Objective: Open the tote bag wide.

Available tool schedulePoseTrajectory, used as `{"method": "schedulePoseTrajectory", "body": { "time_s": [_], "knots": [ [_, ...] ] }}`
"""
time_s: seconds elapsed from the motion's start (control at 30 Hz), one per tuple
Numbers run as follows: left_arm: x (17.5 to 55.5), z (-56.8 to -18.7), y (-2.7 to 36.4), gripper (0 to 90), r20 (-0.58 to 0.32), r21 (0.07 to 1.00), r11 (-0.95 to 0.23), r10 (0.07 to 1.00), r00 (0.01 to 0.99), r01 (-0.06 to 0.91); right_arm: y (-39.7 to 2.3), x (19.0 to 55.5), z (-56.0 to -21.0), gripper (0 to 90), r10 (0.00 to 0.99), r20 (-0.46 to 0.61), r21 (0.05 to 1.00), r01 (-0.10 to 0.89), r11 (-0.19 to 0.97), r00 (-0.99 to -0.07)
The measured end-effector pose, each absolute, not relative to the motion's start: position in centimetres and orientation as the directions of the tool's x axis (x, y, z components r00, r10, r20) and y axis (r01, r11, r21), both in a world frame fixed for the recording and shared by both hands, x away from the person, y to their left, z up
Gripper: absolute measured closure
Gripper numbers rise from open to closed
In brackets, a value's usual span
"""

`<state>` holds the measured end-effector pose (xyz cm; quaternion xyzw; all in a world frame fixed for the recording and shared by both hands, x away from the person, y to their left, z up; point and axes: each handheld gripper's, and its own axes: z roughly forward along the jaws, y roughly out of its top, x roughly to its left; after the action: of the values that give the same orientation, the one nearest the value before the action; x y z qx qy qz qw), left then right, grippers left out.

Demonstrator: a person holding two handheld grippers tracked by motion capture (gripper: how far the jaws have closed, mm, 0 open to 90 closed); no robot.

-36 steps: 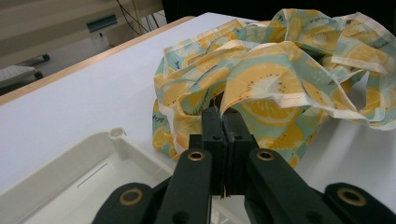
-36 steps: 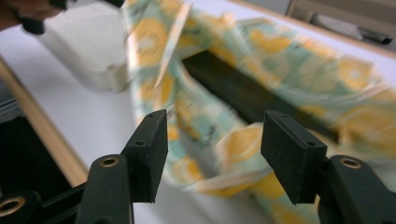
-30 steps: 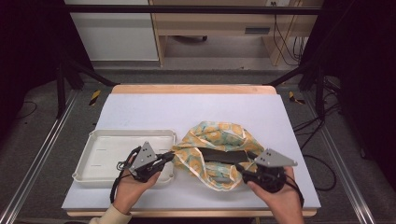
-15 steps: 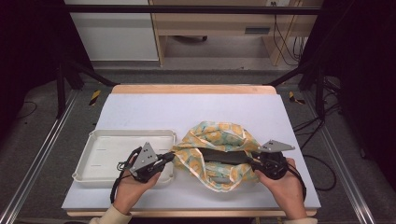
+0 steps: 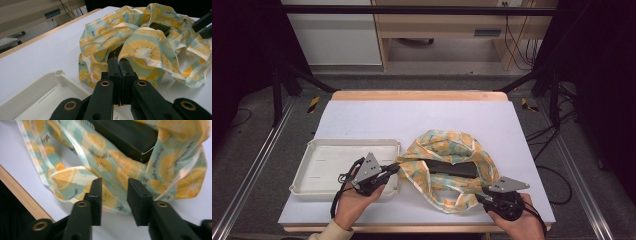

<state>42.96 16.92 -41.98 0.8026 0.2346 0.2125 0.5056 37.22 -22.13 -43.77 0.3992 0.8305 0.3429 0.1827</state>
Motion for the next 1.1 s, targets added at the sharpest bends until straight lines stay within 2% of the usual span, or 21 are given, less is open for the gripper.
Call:
{"method": "schedulePoseTrajectory", "body": {
  "time_s": [0.3,0.47,0.57,0.6,0.7,0.77,0.87,0.97,1.1],
  "knots": [
    [43.0,-42.0,17.0,89.7,0.102,0.910,-0.380,0.592,0.799,0.166,-19.3,38.3,-41.7,32.9,0.753,-0.084,0.759,0.448,0.473,-0.653],
    [43.0,-41.8,17.2,89.7,0.098,0.914,-0.372,0.593,0.800,0.164,-17.8,39.7,-42.3,26.9,0.727,-0.075,0.735,0.455,0.503,-0.682],
    [43.0,-41.6,17.3,89.9,0.091,0.918,-0.362,0.593,0.800,0.164,-16.8,40.2,-43.0,26.9,0.705,-0.077,0.711,0.457,0.535,-0.705],
    [43.0,-41.6,17.3,89.9,0.087,0.919,-0.357,0.593,0.800,0.165,-16.6,40.4,-43.2,27.7,0.703,-0.080,0.702,0.461,0.543,-0.707],
    [42.9,-41.3,17.4,90.0,0.083,0.924,-0.346,0.594,0.800,0.161,-16.1,40.7,-43.6,40.1,0.693,-0.095,0.676,0.465,0.572,-0.714],
    [42.8,-41.0,17.5,90.0,0.085,0.926,-0.344,0.593,0.801,0.156,-16.1,40.7,-43.6,55.2,0.700,-0.114,0.672,0.464,0.577,-0.705],
    [42.6,-40.7,17.6,90.0,0.073,0.928,-0.337,0.585,0.808,0.160,-16.4,40.7,-43.4,73.0,0.717,-0.118,0.688,0.465,0.558,-0.687],
    [42.3,-40.7,17.6,90.0,0.069,0.925,-0.342,0.580,0.811,0.166,-17.0,40.5,-42.9,83.3,0.736,-0.103,0.725,0.457,0.516,-0.669],
    [41.8,-40.8,17.7,89.9,0.077,0.913,-0.371,0.563,0.823,0.169,-17.3,40.7,-42.7,88.5,0.754,-0.096,0.759,0.442,0.478,-0.649]
  ]
}}
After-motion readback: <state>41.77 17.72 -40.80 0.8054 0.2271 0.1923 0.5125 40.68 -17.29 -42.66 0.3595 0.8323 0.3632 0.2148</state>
